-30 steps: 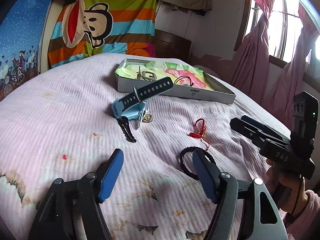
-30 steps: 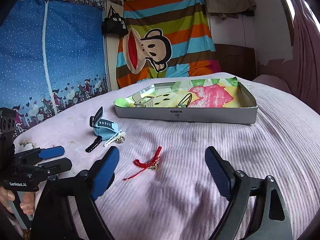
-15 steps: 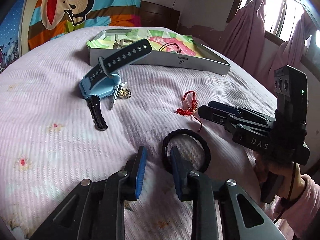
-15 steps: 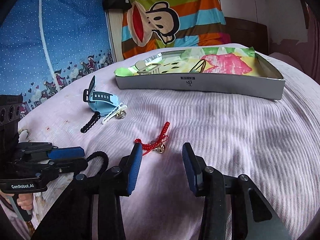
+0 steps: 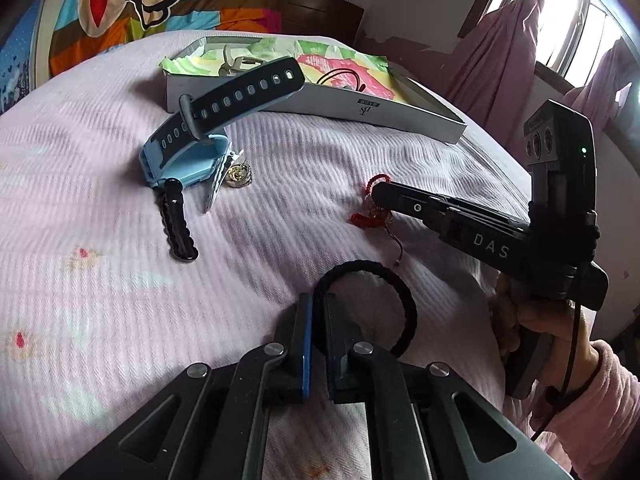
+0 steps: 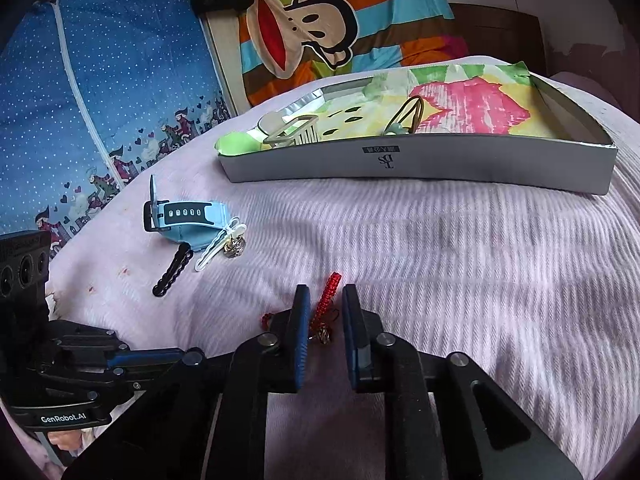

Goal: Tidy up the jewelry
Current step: 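Grasp the black hair tie with the left tool while the right tool grasps the red string bracelet, then carry the hair tie and bracelet into the tray and open both tools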

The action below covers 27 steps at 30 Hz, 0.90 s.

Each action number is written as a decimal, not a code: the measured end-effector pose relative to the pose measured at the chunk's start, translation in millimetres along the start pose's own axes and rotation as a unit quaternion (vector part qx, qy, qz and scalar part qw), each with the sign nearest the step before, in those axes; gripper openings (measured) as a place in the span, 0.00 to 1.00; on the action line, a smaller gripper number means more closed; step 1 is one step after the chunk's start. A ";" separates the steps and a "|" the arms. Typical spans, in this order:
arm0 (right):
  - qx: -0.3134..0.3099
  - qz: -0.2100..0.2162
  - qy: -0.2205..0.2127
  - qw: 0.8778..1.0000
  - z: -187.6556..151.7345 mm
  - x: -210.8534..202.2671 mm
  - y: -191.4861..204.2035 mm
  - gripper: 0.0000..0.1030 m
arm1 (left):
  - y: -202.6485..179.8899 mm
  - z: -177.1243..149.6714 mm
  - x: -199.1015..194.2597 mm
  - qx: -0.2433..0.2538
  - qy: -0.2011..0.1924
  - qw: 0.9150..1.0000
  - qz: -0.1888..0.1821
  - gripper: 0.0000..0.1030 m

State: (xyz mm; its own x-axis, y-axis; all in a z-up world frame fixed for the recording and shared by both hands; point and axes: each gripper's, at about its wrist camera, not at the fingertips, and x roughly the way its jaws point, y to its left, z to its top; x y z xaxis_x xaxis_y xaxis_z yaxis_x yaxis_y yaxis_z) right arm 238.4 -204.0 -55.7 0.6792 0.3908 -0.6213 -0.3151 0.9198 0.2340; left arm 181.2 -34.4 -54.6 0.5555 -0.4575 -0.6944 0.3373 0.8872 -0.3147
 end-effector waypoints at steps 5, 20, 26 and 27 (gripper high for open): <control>-0.016 0.003 -0.029 0.999 -3.1 -13.0 6.8 0.04 | -6.0 -1.4 -17.8 0.005 -0.045 0.999 -0.003 0.05; -0.071 -0.013 -0.114 0.991 28.2 -76.3 23.1 0.04 | -20.0 47.5 -52.7 -0.004 -0.120 0.993 0.003 0.05; -0.083 -0.017 -0.129 0.988 56.9 -96.4 16.2 0.04 | -25.0 82.6 -56.1 -0.012 -0.135 0.991 0.002 0.05; -0.086 -0.018 -0.130 0.988 62.8 -97.8 14.9 0.04 | -26.3 91.5 -55.6 -0.011 -0.137 0.991 0.005 0.05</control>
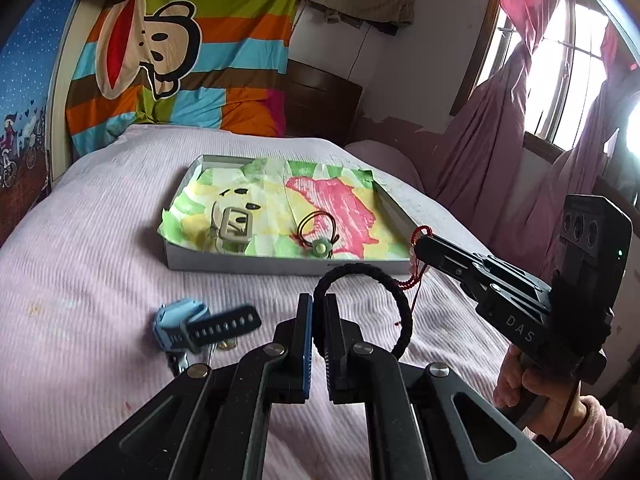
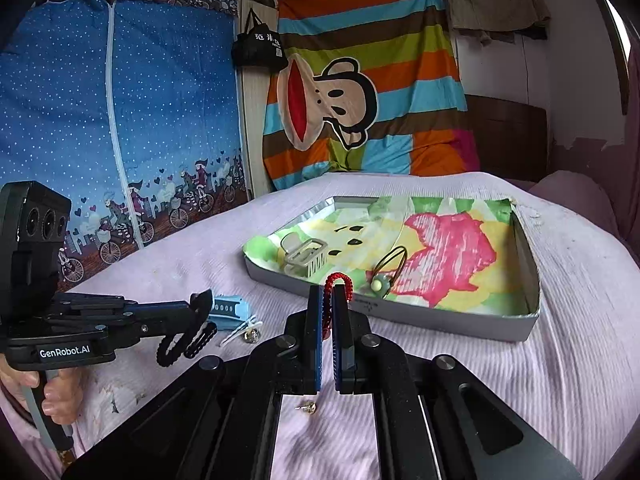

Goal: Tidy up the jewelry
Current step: 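Carry the hair tie and bracelet into the tray and open both tools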

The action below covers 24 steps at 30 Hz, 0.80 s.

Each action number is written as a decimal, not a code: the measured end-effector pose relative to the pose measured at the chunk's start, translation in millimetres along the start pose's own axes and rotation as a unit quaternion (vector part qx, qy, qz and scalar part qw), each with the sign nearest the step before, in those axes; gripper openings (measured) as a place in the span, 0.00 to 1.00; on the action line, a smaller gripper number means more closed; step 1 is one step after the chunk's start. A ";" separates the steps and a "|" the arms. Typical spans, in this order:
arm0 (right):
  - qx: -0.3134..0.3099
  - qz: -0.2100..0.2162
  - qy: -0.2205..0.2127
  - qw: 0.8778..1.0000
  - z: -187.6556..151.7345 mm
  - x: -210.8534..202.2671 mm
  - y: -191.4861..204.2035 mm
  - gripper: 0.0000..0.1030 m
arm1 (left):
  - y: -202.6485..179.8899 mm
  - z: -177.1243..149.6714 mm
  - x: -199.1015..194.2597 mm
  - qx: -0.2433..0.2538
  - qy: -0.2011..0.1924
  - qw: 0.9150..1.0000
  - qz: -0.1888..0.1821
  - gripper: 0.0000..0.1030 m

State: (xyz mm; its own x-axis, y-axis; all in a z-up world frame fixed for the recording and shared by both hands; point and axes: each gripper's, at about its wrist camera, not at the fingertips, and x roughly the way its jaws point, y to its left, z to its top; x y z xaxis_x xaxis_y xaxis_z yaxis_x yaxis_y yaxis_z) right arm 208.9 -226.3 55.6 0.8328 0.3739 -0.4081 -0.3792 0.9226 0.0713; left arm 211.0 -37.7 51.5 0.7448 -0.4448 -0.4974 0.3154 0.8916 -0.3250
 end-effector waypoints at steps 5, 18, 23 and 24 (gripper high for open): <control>-0.023 -0.016 -0.008 1.000 32.1 10.1 -11.4 0.04 | -2.3 39.9 23.3 0.008 -0.005 0.999 0.030 0.05; 0.001 -0.099 0.008 0.995 71.3 81.6 -45.9 0.04 | 17.3 82.0 111.8 -0.015 0.050 0.996 0.075 0.05; 0.015 -0.115 0.031 0.993 60.1 104.5 -57.5 0.04 | 28.4 73.3 141.1 -0.037 0.093 0.991 0.084 0.05; 0.018 -0.116 0.037 0.992 56.4 109.2 -59.5 0.04 | 31.0 70.7 146.6 -0.042 0.104 0.990 0.086 0.05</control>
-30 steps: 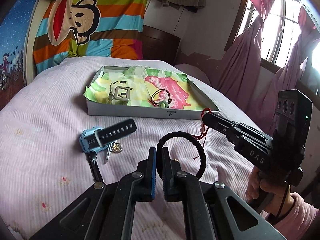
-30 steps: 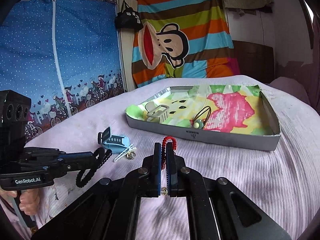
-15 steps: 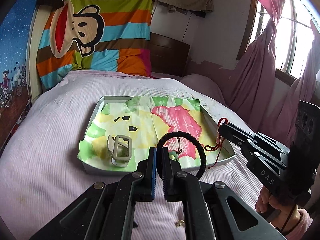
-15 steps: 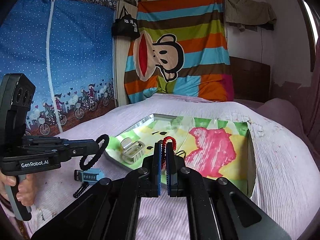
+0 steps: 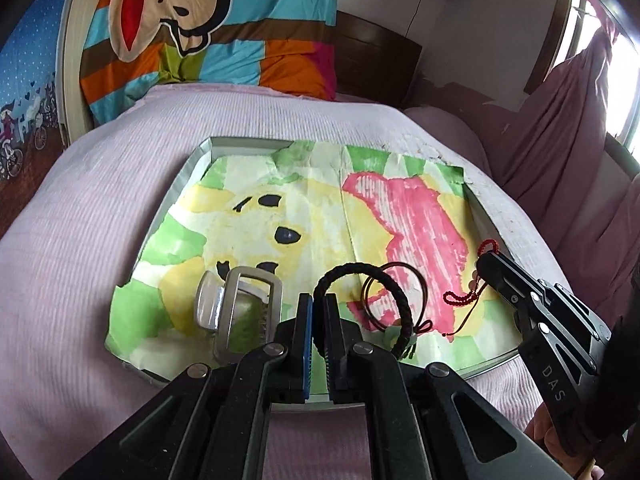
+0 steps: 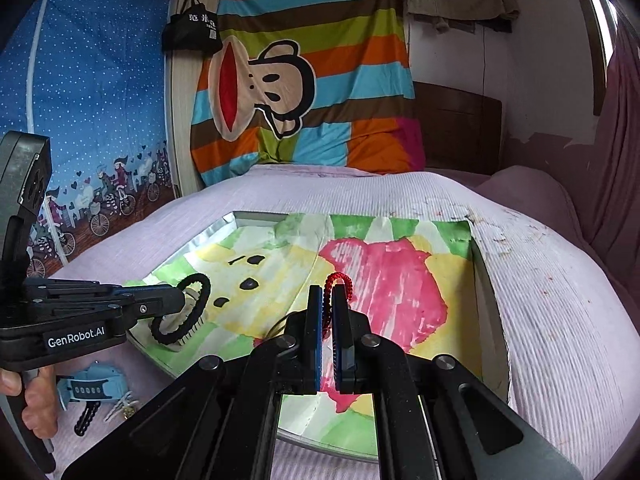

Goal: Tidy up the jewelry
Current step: 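Carry the hair tie and bracelet into the tray and open both tools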

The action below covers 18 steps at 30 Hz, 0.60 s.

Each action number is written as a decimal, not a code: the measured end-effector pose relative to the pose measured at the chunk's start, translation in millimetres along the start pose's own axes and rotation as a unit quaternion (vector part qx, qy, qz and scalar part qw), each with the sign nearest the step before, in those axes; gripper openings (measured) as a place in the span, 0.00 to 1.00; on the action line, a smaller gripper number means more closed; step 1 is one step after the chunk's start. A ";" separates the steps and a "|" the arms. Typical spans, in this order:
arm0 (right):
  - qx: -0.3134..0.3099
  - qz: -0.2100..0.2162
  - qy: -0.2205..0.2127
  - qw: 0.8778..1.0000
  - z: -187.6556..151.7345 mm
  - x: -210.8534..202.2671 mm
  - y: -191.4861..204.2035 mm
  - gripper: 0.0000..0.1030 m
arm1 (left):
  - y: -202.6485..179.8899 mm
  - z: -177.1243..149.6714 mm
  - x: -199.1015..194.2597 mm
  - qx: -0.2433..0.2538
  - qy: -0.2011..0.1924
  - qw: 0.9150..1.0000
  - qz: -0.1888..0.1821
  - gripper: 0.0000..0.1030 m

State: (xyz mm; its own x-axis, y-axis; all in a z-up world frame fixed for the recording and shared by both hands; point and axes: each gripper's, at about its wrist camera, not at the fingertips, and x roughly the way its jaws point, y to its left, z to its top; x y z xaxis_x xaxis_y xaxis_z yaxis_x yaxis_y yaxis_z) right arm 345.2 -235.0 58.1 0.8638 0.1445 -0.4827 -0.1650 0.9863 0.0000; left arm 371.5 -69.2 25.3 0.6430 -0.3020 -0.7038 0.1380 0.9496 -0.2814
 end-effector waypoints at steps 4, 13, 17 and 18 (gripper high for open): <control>0.012 -0.001 0.026 1.000 -11.8 17.1 -4.5 0.04 | 4.0 -5.9 17.3 -0.004 0.028 1.000 0.011 0.05; 0.017 -0.008 0.077 0.997 -36.1 45.3 -7.6 0.04 | 1.1 -7.4 17.6 0.011 0.017 1.000 -0.002 0.06; 0.031 -0.005 0.091 0.995 -41.7 52.6 -12.0 0.04 | 4.2 -8.5 19.1 -0.001 0.021 1.000 -0.008 0.06; 0.032 -0.004 0.091 0.995 -41.9 52.4 -12.4 0.04 | 6.0 -8.9 19.2 -0.007 0.023 1.000 -0.011 0.06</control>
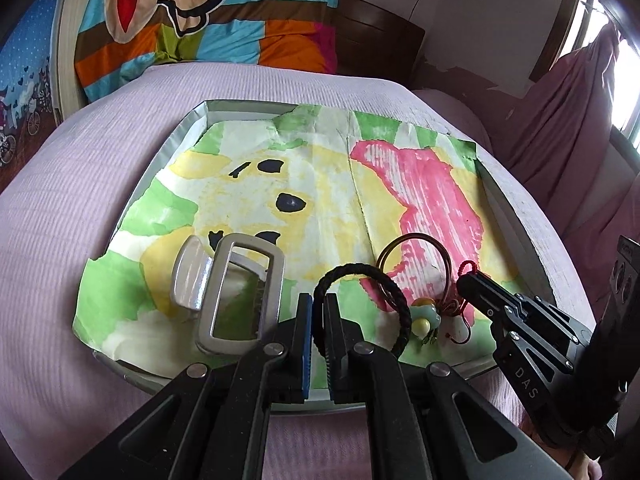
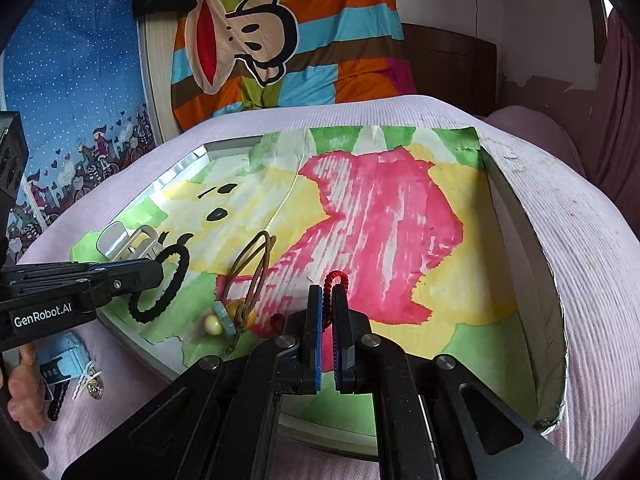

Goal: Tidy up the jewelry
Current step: 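Carry the hair tie and bracelet into the tray and open both tools, then move both tools back toward the blue watch and gold earring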

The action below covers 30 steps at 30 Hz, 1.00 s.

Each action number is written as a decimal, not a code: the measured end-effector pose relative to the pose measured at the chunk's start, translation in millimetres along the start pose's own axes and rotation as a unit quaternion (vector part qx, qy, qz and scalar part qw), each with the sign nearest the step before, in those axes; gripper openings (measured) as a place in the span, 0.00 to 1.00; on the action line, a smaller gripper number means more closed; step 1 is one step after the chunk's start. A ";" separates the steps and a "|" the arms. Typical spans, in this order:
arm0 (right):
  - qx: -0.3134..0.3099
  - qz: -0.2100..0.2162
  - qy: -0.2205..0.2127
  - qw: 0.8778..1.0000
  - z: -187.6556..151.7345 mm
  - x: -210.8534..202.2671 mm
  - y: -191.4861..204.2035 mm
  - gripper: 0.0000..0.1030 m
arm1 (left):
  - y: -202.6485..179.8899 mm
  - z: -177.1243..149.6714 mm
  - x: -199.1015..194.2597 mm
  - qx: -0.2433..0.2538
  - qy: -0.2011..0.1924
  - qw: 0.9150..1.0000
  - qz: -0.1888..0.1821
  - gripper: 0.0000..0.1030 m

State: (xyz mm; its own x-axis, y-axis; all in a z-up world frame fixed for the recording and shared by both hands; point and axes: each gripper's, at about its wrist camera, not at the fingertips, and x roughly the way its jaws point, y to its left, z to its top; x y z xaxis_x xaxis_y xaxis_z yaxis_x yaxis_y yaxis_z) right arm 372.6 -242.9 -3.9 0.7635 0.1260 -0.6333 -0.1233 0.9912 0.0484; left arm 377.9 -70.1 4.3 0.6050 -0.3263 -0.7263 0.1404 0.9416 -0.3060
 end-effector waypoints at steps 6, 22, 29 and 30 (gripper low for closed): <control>0.009 0.003 0.003 1.000 -4.1 -8.0 -4.1 0.35 | 7.4 -3.0 -13.8 -0.027 -0.015 0.999 -0.024 0.17; 0.025 0.006 -0.171 0.985 -31.2 -124.1 0.3 0.97 | 11.2 -51.2 -126.3 0.010 -0.194 0.981 0.009 0.99; 0.035 0.017 -0.238 0.970 -57.0 -175.4 11.9 0.99 | 17.6 -99.0 -169.0 0.042 -0.267 0.962 0.034 1.00; 0.035 0.017 -0.247 0.968 -61.7 -182.1 14.2 0.99 | 19.7 -106.3 -173.5 0.042 -0.275 0.960 0.036 1.00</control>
State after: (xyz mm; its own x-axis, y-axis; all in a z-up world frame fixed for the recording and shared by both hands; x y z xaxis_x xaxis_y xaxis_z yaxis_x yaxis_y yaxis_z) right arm 192.7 -254.3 64.5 0.9719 0.1453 -0.1850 -0.1231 0.9843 0.1265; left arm 192.5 -3.8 58.8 0.9347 -0.1884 -0.3013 0.1314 0.9710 -0.1995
